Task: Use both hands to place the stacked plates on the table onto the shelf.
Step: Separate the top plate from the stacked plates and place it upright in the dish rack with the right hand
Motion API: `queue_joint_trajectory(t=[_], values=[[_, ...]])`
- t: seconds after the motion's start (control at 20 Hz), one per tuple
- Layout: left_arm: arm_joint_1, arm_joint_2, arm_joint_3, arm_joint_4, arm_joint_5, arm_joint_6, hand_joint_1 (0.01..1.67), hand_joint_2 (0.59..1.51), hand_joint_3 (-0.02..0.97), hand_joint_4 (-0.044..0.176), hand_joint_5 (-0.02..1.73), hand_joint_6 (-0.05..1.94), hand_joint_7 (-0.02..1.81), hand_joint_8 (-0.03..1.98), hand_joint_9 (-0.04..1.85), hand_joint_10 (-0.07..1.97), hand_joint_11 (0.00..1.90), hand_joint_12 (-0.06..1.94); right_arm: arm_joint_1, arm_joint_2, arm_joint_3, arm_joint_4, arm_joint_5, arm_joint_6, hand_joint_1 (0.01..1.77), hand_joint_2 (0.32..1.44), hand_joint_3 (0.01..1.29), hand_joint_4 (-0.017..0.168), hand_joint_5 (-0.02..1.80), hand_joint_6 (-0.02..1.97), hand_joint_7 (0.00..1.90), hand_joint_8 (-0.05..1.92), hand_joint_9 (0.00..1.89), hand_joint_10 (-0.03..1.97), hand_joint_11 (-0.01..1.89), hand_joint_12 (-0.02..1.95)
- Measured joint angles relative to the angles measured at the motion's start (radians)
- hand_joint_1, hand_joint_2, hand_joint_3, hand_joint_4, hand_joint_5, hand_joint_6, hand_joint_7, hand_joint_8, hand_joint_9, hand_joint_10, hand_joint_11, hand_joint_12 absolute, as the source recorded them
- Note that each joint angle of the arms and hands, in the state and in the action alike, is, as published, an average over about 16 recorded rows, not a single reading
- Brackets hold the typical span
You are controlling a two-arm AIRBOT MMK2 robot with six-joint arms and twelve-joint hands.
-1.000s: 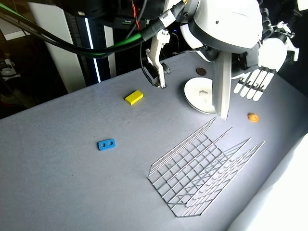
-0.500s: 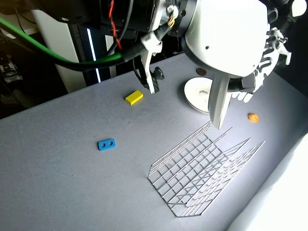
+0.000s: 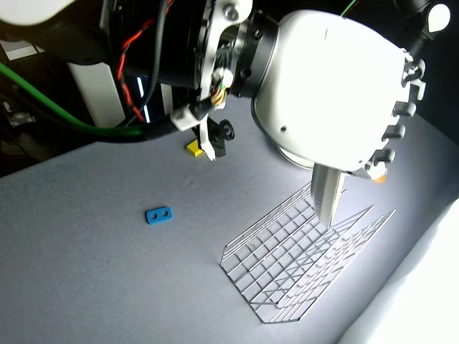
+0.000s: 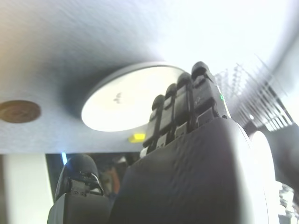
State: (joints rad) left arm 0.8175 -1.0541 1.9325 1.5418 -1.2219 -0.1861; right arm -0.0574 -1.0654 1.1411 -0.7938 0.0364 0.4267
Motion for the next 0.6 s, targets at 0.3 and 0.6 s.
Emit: queue_joint_trajectory(t=[0.3, 0.6], values=[[0.022, -0.009, -0.001, -0.006, 0.01, 0.003, 0.02, 1.12, 0.015, 0.002, 0.02, 0.01, 0.02, -0.01, 0.02, 0.0, 0.02, 0.0, -0.036, -0.011, 0.056, 0.079, 0.0, -0.008, 1.31, 1.09, 0.01, -0.008, 0.8, 1.04, 0.96, 1.0, 0.92, 1.12, 0.76, 1.27], [0.035, -0.014, -0.002, -0.012, 0.017, 0.007, 0.02, 1.118, 0.015, 0.002, 0.02, 0.01, 0.02, -0.01, 0.01, -0.01, 0.02, 0.0, -0.071, -0.04, 0.119, 0.153, -0.006, -0.009, 1.32, 1.09, 0.01, -0.009, 0.79, 1.04, 0.95, 1.0, 0.9, 1.17, 0.75, 1.28]])
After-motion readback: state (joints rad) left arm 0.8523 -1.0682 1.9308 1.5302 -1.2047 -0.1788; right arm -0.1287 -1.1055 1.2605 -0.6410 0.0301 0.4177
